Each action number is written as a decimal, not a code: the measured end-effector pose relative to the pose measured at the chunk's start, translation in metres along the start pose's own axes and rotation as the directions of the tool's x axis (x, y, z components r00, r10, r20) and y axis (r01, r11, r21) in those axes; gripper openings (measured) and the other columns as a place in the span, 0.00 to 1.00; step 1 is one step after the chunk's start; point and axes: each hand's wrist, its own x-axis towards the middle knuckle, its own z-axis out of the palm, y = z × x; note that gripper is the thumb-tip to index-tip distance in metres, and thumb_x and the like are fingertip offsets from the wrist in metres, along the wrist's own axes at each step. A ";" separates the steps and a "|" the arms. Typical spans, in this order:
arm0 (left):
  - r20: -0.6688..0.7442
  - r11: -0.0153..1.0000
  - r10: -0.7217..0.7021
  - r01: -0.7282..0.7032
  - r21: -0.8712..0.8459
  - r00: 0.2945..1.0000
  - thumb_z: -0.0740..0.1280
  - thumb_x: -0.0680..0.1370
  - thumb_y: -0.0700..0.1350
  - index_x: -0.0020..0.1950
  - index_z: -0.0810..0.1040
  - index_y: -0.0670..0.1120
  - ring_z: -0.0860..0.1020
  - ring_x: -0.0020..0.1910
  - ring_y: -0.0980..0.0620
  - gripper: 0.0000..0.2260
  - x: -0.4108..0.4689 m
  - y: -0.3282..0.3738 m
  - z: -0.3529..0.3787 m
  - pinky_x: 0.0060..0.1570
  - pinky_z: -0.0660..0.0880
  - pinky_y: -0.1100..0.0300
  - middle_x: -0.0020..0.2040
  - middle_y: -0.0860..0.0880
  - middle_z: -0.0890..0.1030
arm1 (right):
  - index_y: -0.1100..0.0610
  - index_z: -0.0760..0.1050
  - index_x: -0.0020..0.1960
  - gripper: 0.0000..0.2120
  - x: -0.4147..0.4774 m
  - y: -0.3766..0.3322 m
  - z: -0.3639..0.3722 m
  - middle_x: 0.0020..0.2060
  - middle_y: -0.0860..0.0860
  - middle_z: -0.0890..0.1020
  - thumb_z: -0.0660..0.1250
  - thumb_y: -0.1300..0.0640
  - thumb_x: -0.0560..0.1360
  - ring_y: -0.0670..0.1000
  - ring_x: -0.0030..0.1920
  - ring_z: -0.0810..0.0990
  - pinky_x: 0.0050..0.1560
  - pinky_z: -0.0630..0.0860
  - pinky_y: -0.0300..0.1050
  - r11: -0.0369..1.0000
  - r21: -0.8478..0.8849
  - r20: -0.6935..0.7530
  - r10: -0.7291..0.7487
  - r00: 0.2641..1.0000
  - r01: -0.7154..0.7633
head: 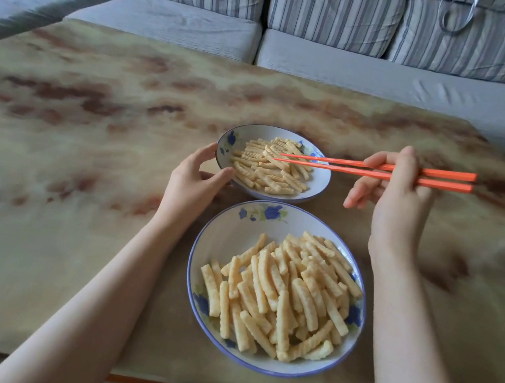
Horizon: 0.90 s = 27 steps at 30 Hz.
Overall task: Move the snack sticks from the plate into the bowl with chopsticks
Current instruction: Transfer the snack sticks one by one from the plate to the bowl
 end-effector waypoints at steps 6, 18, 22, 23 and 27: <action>0.005 0.999 -0.032 0.032 -0.007 0.999 0.70 0.77 0.44 0.69 0.75 0.52 0.85 0.43 0.54 0.20 -0.001 0.000 0.001 0.45 0.82 0.57 0.52 0.61 0.82 | 0.58 0.71 0.35 0.21 0.004 -0.023 -0.020 0.16 0.51 0.69 0.51 0.54 0.83 0.52 0.16 0.67 0.24 0.62 0.40 0.996 0.072 0.096 0.046 0.994 -0.053; -0.004 1.000 -0.023 0.023 -0.009 1.000 0.70 0.77 0.43 0.69 0.75 0.51 0.84 0.43 0.56 0.20 -0.001 0.002 0.002 0.38 0.79 0.68 0.50 0.64 0.80 | 0.60 0.71 0.33 0.22 0.004 -0.037 -0.043 0.15 0.53 0.61 0.51 0.55 0.82 0.49 0.14 0.57 0.20 0.55 0.34 0.980 -0.145 0.283 0.173 0.943 -0.136; -0.002 1.000 -0.017 0.017 -0.018 1.000 0.70 0.77 0.43 0.70 0.75 0.50 0.83 0.40 0.60 0.20 0.000 0.002 0.001 0.38 0.78 0.69 0.53 0.62 0.81 | 0.62 0.70 0.35 0.22 0.003 -0.035 -0.038 0.14 0.52 0.62 0.51 0.54 0.83 0.50 0.15 0.58 0.20 0.57 0.35 0.970 -0.175 0.350 0.222 0.910 -0.169; -0.002 1.000 -0.010 0.010 -0.014 1.000 0.70 0.77 0.43 0.70 0.75 0.50 0.83 0.39 0.63 0.21 -0.001 0.002 0.001 0.37 0.77 0.71 0.53 0.61 0.80 | 0.62 0.70 0.35 0.22 0.002 -0.034 -0.036 0.14 0.52 0.62 0.50 0.54 0.83 0.50 0.15 0.58 0.19 0.57 0.35 0.970 -0.166 0.362 0.228 0.904 -0.178; -0.001 1.000 -0.009 0.009 -0.015 1.000 0.70 0.77 0.44 0.70 0.74 0.50 0.84 0.42 0.58 0.21 0.000 0.001 0.001 0.38 0.79 0.68 0.58 0.57 0.81 | 0.60 0.68 0.33 0.22 0.003 -0.032 -0.033 0.16 0.54 0.64 0.50 0.54 0.83 0.51 0.15 0.60 0.20 0.58 0.36 0.975 -0.149 0.334 0.206 0.920 -0.165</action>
